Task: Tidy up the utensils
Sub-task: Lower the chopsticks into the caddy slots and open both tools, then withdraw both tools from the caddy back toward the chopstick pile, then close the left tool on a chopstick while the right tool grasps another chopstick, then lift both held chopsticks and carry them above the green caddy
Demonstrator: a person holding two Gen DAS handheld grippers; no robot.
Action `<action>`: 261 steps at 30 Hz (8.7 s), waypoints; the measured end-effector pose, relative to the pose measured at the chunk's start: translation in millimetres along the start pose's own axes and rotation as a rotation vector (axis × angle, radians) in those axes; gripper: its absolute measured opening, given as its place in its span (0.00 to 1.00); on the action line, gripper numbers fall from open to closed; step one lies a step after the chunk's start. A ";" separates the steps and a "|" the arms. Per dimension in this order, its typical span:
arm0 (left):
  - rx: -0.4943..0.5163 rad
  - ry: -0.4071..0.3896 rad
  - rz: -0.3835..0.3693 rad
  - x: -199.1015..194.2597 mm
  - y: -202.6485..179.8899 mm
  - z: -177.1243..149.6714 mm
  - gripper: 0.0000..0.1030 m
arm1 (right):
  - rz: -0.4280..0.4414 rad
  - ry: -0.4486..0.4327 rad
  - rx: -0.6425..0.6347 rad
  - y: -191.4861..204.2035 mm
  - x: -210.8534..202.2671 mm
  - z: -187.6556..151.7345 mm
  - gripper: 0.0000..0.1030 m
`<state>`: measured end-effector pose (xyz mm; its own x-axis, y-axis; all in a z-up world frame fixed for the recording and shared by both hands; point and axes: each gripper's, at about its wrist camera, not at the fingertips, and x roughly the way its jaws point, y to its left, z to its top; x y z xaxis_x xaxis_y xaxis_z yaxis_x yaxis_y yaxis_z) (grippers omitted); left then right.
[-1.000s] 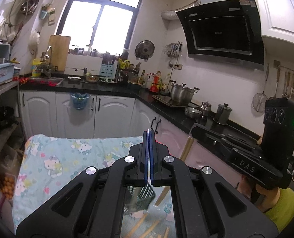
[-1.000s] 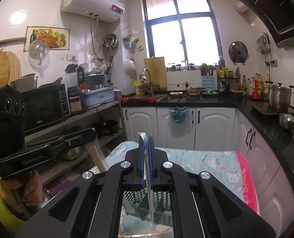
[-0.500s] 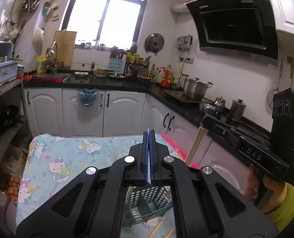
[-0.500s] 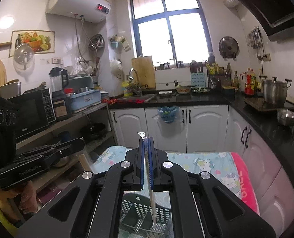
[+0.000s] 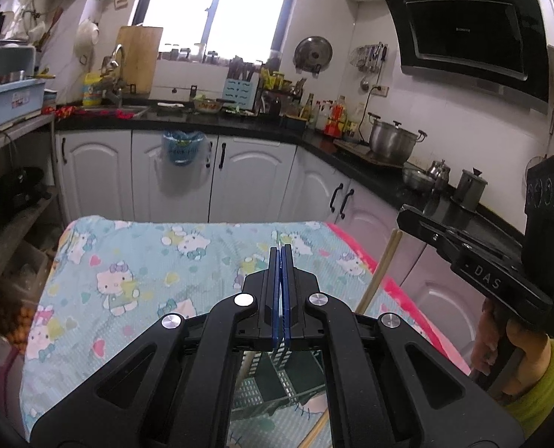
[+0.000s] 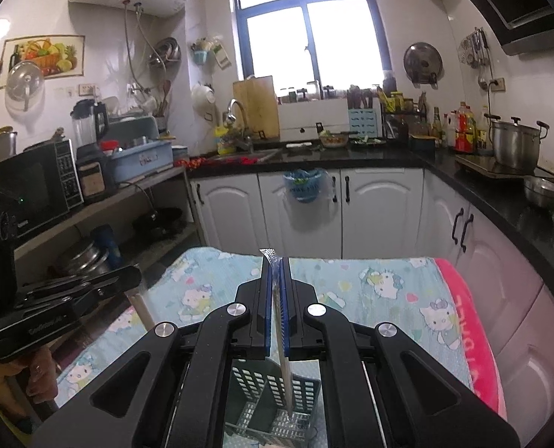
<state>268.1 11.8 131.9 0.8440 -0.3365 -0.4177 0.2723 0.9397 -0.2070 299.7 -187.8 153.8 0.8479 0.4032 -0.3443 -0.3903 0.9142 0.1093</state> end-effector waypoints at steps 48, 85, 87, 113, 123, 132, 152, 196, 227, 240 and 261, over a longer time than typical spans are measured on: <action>-0.075 -0.026 0.189 -104.3 4.7 -104.3 0.90 | -0.037 -0.018 -0.107 23.8 -111.3 -91.6 0.91; -0.124 0.174 0.149 -79.8 17.9 -190.8 0.90 | -0.074 0.222 -0.073 8.6 -105.6 -182.0 0.92; -0.128 0.189 0.143 -76.3 18.3 -195.0 0.90 | -0.085 0.240 -0.062 3.5 -102.4 -188.5 0.92; -0.292 0.377 0.037 -33.1 42.5 -235.5 0.46 | -0.075 0.378 -0.053 -12.1 -55.1 -232.6 0.74; -0.331 0.404 0.005 -22.6 47.4 -240.5 0.29 | -0.065 0.454 0.061 -40.9 -19.2 -232.5 0.53; -0.395 0.409 -0.017 -16.6 59.5 -241.2 0.28 | -0.045 0.511 0.074 -45.0 0.8 -229.5 0.49; -0.360 0.406 0.153 -10.6 66.2 -234.3 0.29 | -0.026 0.535 0.164 -48.9 16.4 -236.7 0.22; -0.344 0.286 0.041 -46.2 79.3 -219.5 0.00 | 0.047 0.542 0.515 -51.6 33.9 -210.3 0.03; -0.204 0.041 -0.051 -105.1 37.3 -113.6 0.00 | 0.164 0.179 0.047 35.0 -56.1 -61.7 0.01; -0.092 -0.008 -0.118 -97.6 -4.5 -66.5 0.00 | 0.171 0.105 0.020 42.9 -69.6 -31.8 0.01; -0.090 -0.104 -0.207 -67.0 -40.3 23.3 0.00 | 0.088 -0.111 -0.022 17.0 -73.3 57.5 0.01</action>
<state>211.4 -2.1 188.8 0.8186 -0.5089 -0.2663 0.4061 0.8407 -0.3584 251.5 -199.3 234.5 0.8439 0.4854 -0.2287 -0.4719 0.8742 0.1142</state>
